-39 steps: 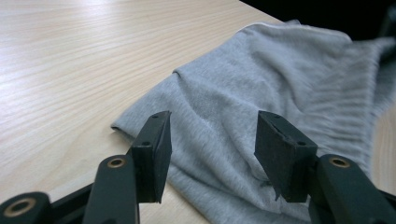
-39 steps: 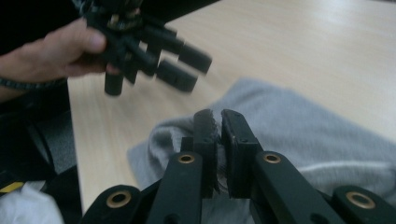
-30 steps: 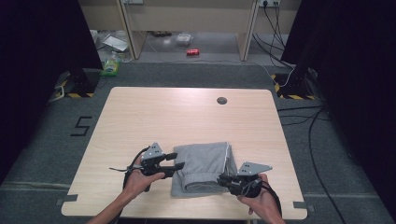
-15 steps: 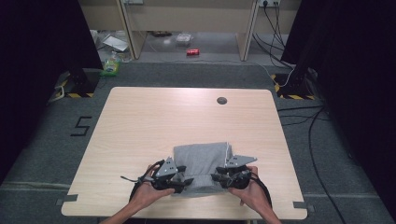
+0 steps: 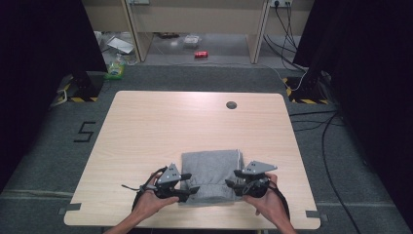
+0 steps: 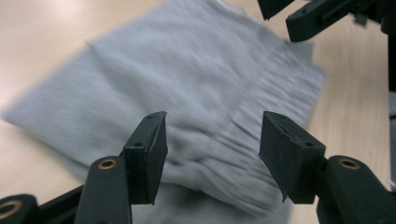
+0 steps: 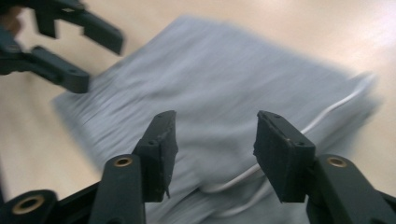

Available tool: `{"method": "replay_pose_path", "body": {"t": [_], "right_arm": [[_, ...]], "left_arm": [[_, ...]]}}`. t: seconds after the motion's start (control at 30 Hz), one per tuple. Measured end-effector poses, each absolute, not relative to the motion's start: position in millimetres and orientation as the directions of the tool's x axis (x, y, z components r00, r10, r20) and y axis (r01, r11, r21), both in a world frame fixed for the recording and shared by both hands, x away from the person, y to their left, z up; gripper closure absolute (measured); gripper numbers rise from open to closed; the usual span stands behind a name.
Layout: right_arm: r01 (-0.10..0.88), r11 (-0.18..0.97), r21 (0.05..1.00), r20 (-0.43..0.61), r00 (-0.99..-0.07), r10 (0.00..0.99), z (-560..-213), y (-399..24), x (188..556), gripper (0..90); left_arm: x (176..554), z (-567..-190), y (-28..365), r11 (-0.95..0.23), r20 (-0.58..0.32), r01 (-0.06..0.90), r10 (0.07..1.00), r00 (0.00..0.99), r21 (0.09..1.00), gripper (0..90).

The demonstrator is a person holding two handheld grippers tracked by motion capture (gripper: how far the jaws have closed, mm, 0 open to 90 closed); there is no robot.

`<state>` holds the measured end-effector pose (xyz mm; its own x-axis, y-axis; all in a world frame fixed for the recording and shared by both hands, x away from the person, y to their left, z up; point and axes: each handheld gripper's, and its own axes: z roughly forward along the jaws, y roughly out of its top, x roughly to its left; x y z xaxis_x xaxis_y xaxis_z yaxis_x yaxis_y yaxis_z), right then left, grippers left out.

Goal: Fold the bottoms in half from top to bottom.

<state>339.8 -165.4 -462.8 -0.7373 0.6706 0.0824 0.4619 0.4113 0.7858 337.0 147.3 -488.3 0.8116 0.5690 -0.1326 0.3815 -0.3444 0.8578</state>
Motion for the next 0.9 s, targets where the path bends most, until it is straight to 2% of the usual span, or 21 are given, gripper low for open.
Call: {"method": "replay_pose_path", "body": {"t": [0.13, 0.37, 0.67, 0.9], "right_arm": [[0.48, 0.375, 0.793, 0.081, -0.694, 0.716, -459, -171, 365, 41.3], [0.556, 0.323, 0.766, 0.13, -0.626, 0.769, -474, -181, 402, 38.5], [0.588, 0.294, 0.753, 0.171, -0.607, 0.776, -477, -185, 432, 37.1], [0.604, 0.307, 0.735, 0.186, -0.615, 0.767, -482, -176, 446, 36.9]], "left_arm": [[353, -479, 156, -0.314, -0.122, 0.379, 0.609, 0.784, 0.87, 40.0], [389, -484, 169, -0.297, -0.122, 0.431, 0.688, 0.716, 0.852, 38.0], [427, -500, 174, -0.278, -0.16, 0.517, 0.743, 0.65, 0.809, 34.4], [438, -508, 171, -0.276, -0.183, 0.549, 0.747, 0.639, 0.789, 32.2]]}}
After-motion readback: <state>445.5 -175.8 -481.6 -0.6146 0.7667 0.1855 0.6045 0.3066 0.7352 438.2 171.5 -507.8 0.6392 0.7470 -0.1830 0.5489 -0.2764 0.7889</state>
